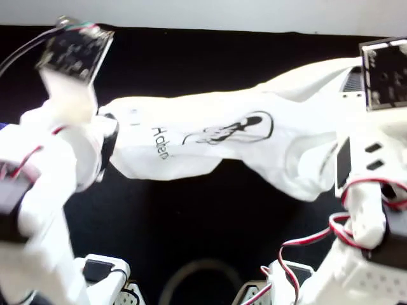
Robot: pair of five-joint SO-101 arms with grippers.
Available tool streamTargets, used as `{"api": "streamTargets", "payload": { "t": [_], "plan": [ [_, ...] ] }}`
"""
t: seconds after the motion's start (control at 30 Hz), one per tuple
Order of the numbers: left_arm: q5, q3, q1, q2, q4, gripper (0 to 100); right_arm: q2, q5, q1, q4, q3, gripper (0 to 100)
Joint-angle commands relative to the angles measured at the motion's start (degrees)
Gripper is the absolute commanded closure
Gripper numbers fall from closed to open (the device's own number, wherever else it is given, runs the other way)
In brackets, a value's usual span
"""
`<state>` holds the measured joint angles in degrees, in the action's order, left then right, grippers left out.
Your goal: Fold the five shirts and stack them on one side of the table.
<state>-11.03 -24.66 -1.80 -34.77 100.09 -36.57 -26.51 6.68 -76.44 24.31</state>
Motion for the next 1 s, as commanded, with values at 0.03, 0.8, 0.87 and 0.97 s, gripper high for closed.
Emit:
{"api": "streamTargets", "payload": {
  "t": [0.03, 0.8, 0.87, 0.97],
  "plan": [
    [0.1, -1.7, 0.3, -6.3, 0.4, 99, 0.3, -0.2, 0.9, -0.1, 7.9, 99.2],
    [-3.0, -1.7, 12.1, -21.7, -5.5, 99, 0.3, -0.4, 0.9, -8.8, 40.1, 99.2],
    [-3.0, -1.7, 12.1, -22.5, -5.5, 99, 0.3, -0.4, 0.9, -9.5, 41.9, 99.2],
    [-3.1, -1.4, 12.2, -22.7, -5.5, 99, 0.5, -0.4, 0.9, -9.9, 42.2, 99.2]
  ]
}}
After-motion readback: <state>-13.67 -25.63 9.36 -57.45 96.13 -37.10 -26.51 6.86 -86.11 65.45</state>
